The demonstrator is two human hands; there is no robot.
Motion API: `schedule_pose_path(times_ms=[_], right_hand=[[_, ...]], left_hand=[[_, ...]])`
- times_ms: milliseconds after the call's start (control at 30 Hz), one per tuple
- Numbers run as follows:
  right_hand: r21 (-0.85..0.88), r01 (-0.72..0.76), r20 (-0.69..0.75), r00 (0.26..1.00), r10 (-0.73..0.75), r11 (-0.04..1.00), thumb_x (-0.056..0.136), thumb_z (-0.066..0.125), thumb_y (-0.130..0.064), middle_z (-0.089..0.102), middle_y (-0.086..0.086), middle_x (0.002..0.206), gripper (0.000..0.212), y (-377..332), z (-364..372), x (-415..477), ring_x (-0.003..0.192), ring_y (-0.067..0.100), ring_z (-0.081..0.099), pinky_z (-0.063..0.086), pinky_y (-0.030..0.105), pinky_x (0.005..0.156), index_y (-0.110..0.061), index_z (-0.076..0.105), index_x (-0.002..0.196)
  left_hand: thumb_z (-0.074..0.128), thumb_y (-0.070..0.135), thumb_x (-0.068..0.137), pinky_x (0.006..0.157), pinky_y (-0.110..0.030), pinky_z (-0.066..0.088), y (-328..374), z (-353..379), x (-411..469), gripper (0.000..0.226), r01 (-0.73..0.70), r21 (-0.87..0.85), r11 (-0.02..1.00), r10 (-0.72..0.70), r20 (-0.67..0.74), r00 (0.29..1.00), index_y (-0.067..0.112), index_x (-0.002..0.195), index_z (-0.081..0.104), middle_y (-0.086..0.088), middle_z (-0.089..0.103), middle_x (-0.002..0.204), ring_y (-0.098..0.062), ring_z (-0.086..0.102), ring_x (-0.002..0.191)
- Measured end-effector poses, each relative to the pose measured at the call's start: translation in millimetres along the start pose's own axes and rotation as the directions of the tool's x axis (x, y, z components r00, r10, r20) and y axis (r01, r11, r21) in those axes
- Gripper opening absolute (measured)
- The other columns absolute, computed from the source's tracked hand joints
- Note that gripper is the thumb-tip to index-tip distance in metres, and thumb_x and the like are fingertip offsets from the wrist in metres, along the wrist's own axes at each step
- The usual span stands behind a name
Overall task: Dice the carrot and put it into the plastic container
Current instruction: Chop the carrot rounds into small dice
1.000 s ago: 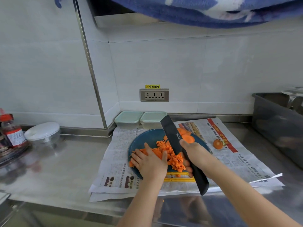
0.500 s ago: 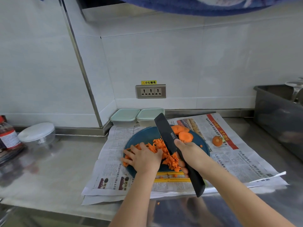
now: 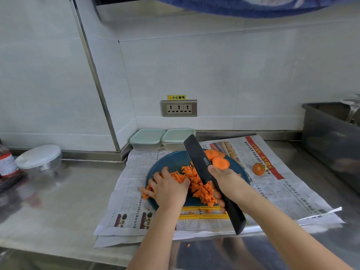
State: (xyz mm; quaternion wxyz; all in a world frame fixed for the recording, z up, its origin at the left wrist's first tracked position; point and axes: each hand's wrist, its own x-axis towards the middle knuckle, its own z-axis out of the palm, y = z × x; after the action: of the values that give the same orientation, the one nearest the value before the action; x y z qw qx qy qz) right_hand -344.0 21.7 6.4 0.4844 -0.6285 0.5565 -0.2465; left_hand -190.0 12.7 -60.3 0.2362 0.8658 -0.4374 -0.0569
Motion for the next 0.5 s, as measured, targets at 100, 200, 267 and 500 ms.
schedule_pose_path(times_ms=[100,200,267,500], right_hand=[[-0.016,0.0,-0.006,1.0,0.0,1.0,0.1,0.033,-0.044,0.05,0.004,0.051,0.051,1.5,0.4,1.9,0.039,0.014,0.044,0.044,0.031,0.055,-0.009,0.049,0.066],[-0.016,-0.01,-0.007,1.0,0.01,1.0,0.1,0.034,-0.044,0.051,0.004,0.051,0.049,2.3,1.2,2.3,0.039,0.013,0.045,0.044,0.032,0.056,-0.009,0.05,0.068],[-0.026,-0.012,-0.01,1.0,0.012,1.0,0.099,0.034,-0.045,0.052,0.004,0.051,0.05,1.7,2.3,1.9,0.039,0.013,0.045,0.044,0.032,0.057,-0.009,0.05,0.068],[0.032,-0.031,0.043,0.999,0.03,0.999,0.101,0.035,-0.043,0.051,0.004,0.047,0.05,-4.1,-1.5,-7.5,0.036,0.017,0.044,0.045,0.026,0.041,-0.007,0.05,0.07]], left_hand=[[0.056,0.067,0.078,0.112,-0.061,0.002,0.3,-1.6,1.5,0.104,0.026,-0.014,1.0,-0.026,0.013,1.0,0.014,0.151,0.005,-0.013,0.024,0.153,-0.035,0.02,0.14],[0.053,0.067,0.08,0.112,-0.061,0.002,-3.1,-2.4,3.7,0.095,-0.024,0.036,0.999,0.022,0.059,0.998,0.016,0.151,0.015,-0.008,0.023,0.153,-0.034,0.018,0.141],[0.05,0.064,0.083,0.111,-0.064,0.001,-5.7,-3.0,5.5,0.075,-0.109,0.049,0.993,0.105,0.082,0.991,0.024,0.144,0.033,-0.001,0.027,0.152,-0.032,0.018,0.14],[0.053,0.053,0.085,0.112,-0.048,0.016,-26.4,-12.5,20.2,0.048,-0.35,0.002,0.937,0.347,0.135,0.928,0.033,0.127,0.046,0.006,0.043,0.134,-0.025,0.033,0.127]])
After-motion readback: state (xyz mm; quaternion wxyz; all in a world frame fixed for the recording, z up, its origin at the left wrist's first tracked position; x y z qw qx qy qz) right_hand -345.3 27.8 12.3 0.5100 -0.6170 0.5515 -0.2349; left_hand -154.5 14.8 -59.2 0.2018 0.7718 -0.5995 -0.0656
